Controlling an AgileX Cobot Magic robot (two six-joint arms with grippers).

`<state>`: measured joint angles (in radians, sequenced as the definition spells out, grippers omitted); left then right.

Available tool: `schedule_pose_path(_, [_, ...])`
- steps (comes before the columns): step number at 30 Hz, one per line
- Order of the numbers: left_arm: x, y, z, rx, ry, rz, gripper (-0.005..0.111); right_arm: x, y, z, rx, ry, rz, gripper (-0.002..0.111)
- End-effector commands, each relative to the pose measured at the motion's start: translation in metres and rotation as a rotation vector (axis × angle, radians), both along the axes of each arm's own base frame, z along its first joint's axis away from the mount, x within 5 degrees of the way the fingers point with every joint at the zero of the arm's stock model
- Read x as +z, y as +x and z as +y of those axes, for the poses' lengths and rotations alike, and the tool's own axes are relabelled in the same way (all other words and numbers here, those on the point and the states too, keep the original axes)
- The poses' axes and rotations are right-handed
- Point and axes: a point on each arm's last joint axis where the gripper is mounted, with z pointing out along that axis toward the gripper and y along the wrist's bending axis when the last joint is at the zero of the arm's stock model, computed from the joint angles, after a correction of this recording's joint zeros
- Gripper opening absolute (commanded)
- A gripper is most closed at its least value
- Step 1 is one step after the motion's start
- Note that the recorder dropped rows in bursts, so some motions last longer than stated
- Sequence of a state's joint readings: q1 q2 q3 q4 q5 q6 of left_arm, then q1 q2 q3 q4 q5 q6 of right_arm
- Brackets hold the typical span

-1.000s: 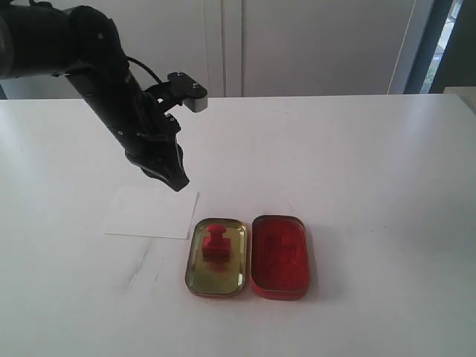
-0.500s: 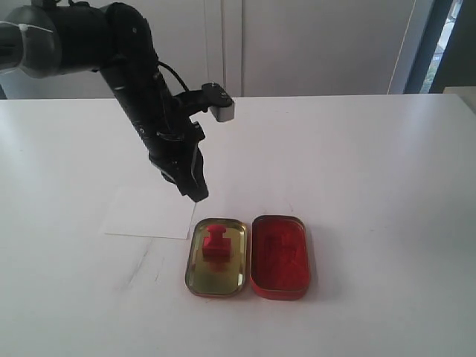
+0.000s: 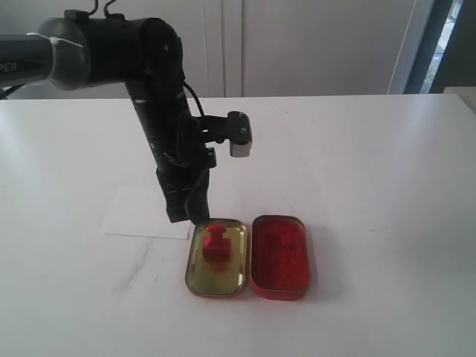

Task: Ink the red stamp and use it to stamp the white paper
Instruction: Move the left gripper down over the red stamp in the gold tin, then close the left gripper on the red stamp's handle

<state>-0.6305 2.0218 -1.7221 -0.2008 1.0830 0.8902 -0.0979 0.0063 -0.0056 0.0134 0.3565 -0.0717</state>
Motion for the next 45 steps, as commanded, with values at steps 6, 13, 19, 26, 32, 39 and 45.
schedule_pose_path(6, [-0.009, -0.005, -0.018, -0.038, -0.022, -0.018, 0.0, 0.0, 0.0, 0.0, -0.004, -0.009, -0.014, 0.0])
schedule_pose_path(13, [-0.009, -0.002, -0.02, -0.024, -0.051, -0.044, 0.037, 0.0, 0.0, 0.0, -0.004, -0.009, -0.014, 0.0])
schedule_pose_path(19, [-0.022, 0.0, -0.022, -0.026, -0.032, -0.021, 0.043, 0.0, 0.0, 0.0, -0.004, -0.009, -0.014, 0.0])
schedule_pose_path(26, [-0.034, 0.005, -0.025, -0.03, -0.032, -0.035, 0.043, 0.0, 0.0, 0.0, -0.004, -0.009, -0.014, 0.0])
schedule_pose_path(32, [-0.047, 0.007, -0.025, -0.035, -0.004, -0.015, 0.043, 0.0, 0.0, 0.0, -0.004, -0.009, -0.014, 0.0])
schedule_pose_path(39, [-0.054, 0.008, -0.026, -0.035, 0.006, -0.005, 0.043, 0.0, 0.0, 0.0, -0.004, -0.009, -0.014, 0.0])
schedule_pose_path(45, [-0.056, 0.008, -0.026, -0.034, 0.006, -0.006, 0.043, 0.0, 0.0, 0.0, -0.004, -0.009, -0.014, 0.0])
